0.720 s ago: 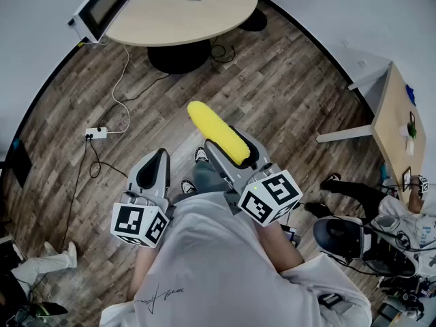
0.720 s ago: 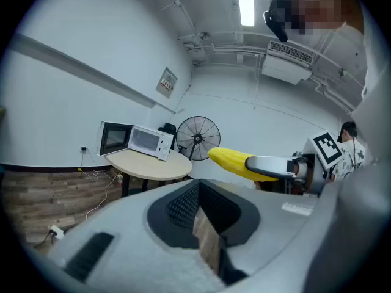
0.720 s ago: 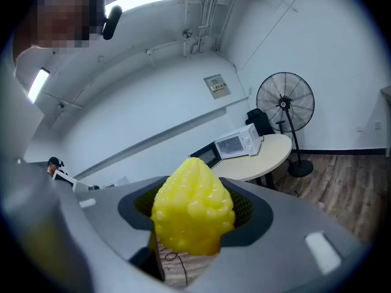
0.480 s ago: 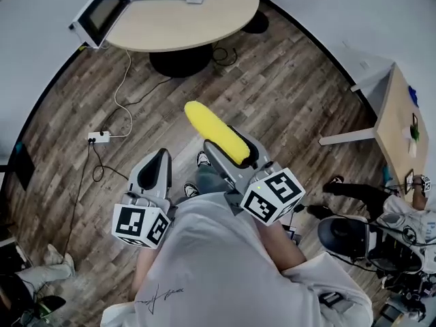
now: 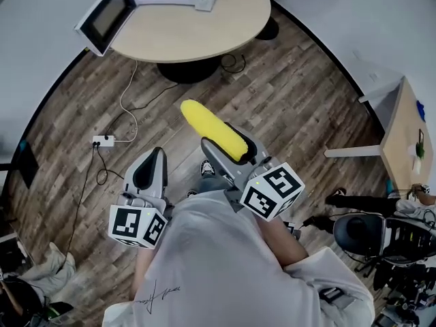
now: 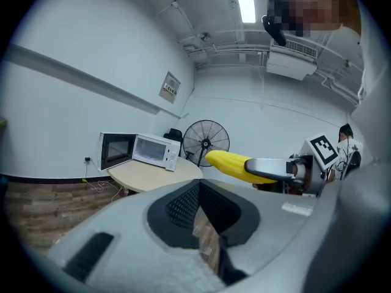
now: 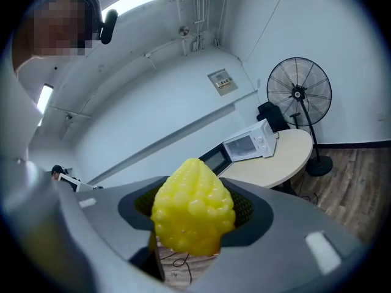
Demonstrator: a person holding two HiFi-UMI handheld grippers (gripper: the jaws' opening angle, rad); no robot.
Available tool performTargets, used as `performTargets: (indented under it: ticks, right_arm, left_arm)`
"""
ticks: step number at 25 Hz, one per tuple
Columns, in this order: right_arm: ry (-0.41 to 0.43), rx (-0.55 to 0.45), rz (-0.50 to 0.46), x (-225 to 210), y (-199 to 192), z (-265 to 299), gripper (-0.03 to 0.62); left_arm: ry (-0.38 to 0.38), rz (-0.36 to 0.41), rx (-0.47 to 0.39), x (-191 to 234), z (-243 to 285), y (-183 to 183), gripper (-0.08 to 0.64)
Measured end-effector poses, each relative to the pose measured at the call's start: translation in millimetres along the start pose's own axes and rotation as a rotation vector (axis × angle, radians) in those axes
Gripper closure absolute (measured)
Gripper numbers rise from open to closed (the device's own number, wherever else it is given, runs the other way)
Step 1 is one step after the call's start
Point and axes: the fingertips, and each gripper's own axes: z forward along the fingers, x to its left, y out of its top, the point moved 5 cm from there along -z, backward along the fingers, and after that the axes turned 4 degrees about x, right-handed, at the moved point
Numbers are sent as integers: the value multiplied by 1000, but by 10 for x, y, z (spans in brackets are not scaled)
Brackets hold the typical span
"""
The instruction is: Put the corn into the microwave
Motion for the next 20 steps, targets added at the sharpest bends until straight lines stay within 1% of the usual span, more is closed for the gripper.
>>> performTargets:
  ticks: [5, 10, 15, 20]
  right_arm:
    - [27, -5, -12, -210, 155, 155, 331]
    - [44, 8, -12, -446, 208, 254, 331]
    - [64, 17, -7, -637, 233, 331, 331]
    - [71, 34, 0, -762, 229, 400, 331]
  left_arm:
    - [18, 19, -15, 53, 277, 105, 571]
    - [16, 28, 8, 31, 548, 81, 571]
    - [65, 19, 23, 61, 697, 25, 571]
    - [89, 12, 44, 101, 778, 7, 571]
